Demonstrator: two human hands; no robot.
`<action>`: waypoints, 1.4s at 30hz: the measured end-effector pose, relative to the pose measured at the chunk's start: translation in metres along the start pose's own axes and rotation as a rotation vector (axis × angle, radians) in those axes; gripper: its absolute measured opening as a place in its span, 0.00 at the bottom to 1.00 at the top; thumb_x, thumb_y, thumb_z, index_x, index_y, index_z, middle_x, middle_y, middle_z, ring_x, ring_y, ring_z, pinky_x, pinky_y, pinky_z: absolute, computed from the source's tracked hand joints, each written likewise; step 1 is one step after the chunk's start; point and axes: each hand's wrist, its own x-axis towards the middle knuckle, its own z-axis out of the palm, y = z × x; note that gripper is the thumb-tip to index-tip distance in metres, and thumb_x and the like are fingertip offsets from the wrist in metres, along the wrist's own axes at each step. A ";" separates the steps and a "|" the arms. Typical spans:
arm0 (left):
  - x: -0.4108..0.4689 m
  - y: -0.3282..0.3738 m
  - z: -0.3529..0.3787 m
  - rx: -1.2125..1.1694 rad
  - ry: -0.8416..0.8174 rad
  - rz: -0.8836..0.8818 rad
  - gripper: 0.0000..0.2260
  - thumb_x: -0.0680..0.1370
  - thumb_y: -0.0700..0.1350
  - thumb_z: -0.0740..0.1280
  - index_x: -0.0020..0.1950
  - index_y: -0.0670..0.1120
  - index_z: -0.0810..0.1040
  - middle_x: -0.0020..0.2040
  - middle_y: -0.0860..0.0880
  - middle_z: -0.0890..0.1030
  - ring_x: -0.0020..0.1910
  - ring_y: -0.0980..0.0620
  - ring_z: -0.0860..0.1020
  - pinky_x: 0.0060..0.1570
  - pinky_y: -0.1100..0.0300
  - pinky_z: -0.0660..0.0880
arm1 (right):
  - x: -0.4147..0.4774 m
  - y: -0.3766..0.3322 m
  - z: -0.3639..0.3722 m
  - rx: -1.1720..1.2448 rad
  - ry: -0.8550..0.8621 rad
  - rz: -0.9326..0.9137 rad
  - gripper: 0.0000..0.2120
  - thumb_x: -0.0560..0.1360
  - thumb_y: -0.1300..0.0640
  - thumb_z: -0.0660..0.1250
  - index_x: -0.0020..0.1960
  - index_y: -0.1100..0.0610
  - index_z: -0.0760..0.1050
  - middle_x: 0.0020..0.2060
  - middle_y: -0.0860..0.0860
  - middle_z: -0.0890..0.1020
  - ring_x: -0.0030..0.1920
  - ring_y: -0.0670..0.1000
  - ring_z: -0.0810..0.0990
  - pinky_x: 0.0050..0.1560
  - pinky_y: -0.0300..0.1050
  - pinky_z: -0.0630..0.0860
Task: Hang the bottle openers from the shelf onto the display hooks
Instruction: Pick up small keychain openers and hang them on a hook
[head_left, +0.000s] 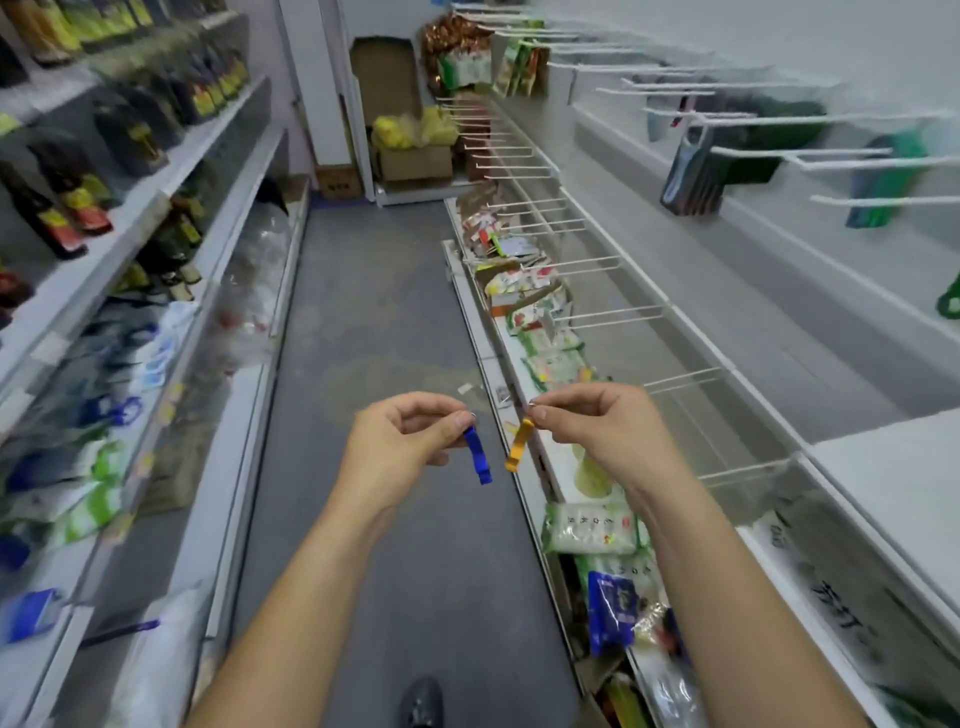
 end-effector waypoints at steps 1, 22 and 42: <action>0.019 0.001 -0.003 0.009 -0.005 0.012 0.03 0.75 0.38 0.75 0.47 0.42 0.84 0.44 0.45 0.88 0.45 0.46 0.87 0.42 0.56 0.76 | 0.019 -0.002 0.007 0.002 0.011 -0.010 0.03 0.71 0.63 0.76 0.44 0.57 0.86 0.41 0.54 0.88 0.45 0.53 0.86 0.48 0.46 0.82; 0.453 0.056 -0.009 0.011 -0.253 0.065 0.06 0.74 0.39 0.76 0.49 0.40 0.85 0.42 0.43 0.87 0.38 0.51 0.84 0.40 0.58 0.81 | 0.394 -0.039 0.064 0.181 0.259 0.059 0.03 0.73 0.66 0.73 0.47 0.63 0.84 0.40 0.60 0.87 0.40 0.55 0.85 0.46 0.48 0.84; 0.687 0.114 0.153 0.016 -0.865 0.128 0.03 0.74 0.37 0.75 0.44 0.45 0.85 0.42 0.45 0.87 0.42 0.49 0.86 0.41 0.59 0.81 | 0.543 -0.062 -0.015 0.207 0.809 0.028 0.06 0.72 0.67 0.74 0.41 0.57 0.85 0.39 0.59 0.87 0.40 0.55 0.85 0.49 0.51 0.84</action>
